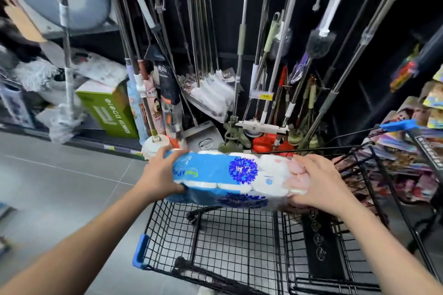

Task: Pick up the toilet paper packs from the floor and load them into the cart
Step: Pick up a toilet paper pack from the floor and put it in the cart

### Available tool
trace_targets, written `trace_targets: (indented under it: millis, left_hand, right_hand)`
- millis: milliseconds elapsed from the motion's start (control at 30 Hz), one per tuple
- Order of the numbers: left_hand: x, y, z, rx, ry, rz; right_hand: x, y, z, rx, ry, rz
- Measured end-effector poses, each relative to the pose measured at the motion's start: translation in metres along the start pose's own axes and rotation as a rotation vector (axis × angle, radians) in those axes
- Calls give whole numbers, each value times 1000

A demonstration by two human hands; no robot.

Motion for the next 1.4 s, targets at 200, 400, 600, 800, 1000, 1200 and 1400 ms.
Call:
trace_targets:
  millis: [200,400,600,800,1000,1200,1400]
  left_hand:
    - [-31,-22,-60,-35,-39,23]
    - [-62,-38,-116,-119,-53,110]
    - [-87,-53,-168,-175,-47,153]
    - [-111,-72,-206,-194,-85,211]
    - [-127,-84,-238,-199,-90,259]
    - [-130,-92,-260,-193,-79,294]
    - [-134,-99,-271,-206,-82,273]
  right_hand:
    - [-26,23,-46,163,-110,-30]
    - [-52,49,-110,204,-174,-97]
    - [-77,72,-164,227,-137,-129]
    - [-95,84,-209,224,-175,-168]
    - [-105,99,-248,186,-207,-234]
    - [-118,110,-277,150,-225,-251]
    - [-120,120,-299,128,-251,-283]
Point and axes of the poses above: each hand's wrist, its own x-axis away from the middle knuckle, its own z-axis out of the back of the hand, y = z × x, the point moved 4 cm from there along -x, towards the middle knuckle, and after that the axes turned 4 degrees about z, right-handed, at the moved point
